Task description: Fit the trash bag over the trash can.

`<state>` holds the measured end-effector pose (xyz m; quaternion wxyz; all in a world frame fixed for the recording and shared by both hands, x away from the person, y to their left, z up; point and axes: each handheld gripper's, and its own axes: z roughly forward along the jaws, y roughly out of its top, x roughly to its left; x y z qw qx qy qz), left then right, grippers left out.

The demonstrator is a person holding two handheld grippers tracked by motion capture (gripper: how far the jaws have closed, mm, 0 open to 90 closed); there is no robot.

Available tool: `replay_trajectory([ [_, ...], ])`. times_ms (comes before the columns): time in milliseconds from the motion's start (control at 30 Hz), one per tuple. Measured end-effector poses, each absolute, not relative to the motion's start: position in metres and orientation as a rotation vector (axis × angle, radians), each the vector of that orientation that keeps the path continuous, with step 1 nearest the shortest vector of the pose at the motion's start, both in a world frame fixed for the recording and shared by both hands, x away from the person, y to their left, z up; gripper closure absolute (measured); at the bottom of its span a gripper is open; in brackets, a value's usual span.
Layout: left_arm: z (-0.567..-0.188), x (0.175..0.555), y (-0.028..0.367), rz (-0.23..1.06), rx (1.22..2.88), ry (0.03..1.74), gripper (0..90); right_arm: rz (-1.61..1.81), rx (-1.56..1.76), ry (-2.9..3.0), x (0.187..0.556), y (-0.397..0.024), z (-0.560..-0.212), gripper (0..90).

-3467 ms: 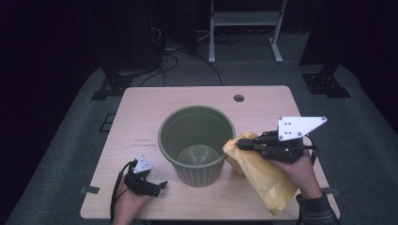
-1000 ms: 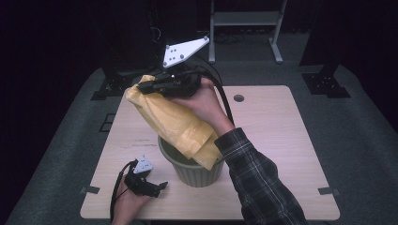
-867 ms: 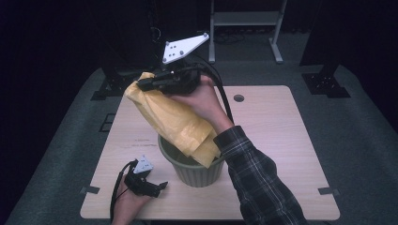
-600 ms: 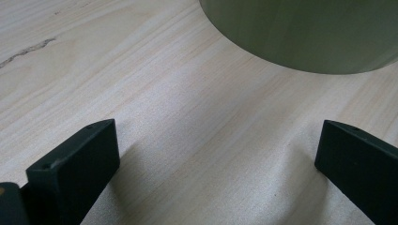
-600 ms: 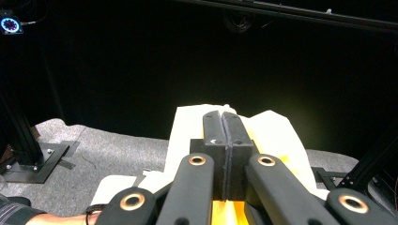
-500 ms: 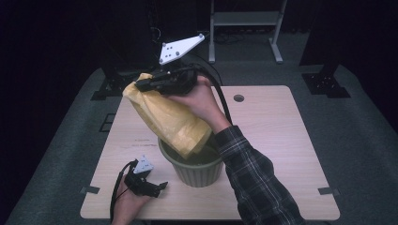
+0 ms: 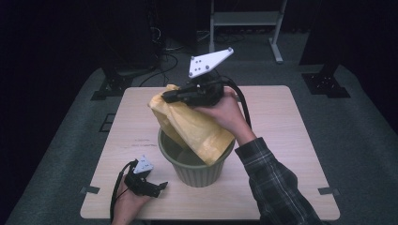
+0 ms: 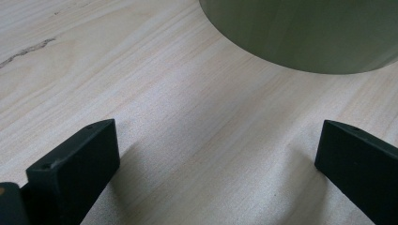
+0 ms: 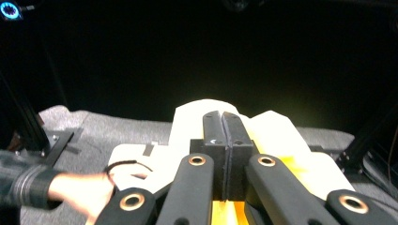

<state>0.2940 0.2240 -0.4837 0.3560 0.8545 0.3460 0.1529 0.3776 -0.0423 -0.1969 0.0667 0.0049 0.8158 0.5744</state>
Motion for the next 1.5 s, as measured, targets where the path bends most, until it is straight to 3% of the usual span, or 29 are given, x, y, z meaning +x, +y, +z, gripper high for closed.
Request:
replay_trajectory([
  [600, -0.484, 0.294, 0.224, 0.395, 2.208, 0.894, 0.0, 1.606, 0.138, 2.597, 0.369, -0.092, -0.258, 89.9],
  [1067, -0.481, 0.293, 0.227, 0.365, 2.186, 0.888, 0.0, 1.536, 0.166, 2.656, 0.368, -0.103, -0.274, 89.5],
  [1500, -0.428, 0.285, 0.237, 0.355, 2.117, 0.76, 0.0, 1.379, 0.18, 2.775, 0.368, -0.101, -0.287, 89.5],
])
